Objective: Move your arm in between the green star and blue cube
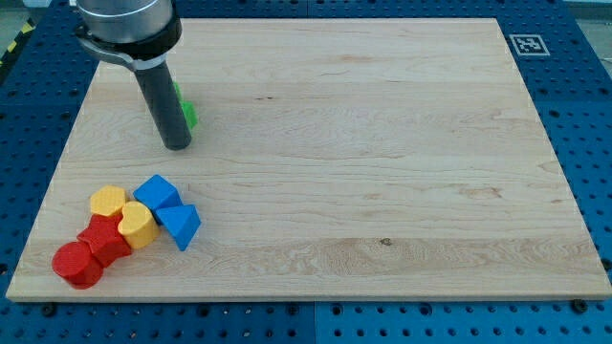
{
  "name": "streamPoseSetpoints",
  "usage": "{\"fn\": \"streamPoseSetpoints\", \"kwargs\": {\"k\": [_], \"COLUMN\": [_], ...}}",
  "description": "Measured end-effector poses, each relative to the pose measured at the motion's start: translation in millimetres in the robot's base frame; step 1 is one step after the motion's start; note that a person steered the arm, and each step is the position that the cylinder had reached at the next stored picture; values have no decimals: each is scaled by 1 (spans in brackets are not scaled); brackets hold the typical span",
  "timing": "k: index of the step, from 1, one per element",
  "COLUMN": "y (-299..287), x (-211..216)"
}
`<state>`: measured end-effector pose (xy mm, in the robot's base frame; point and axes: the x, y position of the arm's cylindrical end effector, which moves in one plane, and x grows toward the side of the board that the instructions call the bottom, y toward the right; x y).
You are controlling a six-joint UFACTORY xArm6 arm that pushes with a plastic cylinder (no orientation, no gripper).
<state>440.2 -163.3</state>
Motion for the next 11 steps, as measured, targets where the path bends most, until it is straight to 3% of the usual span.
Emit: {"fn": "streamPoseSetpoints", "kwargs": {"k": [2,3,4,5,6,7,8,9,10,11], "y": [111,130,120,123,90,105,124,88,37,-33], "x": [70,124,114,151,179,161,110,53,25,24]}}
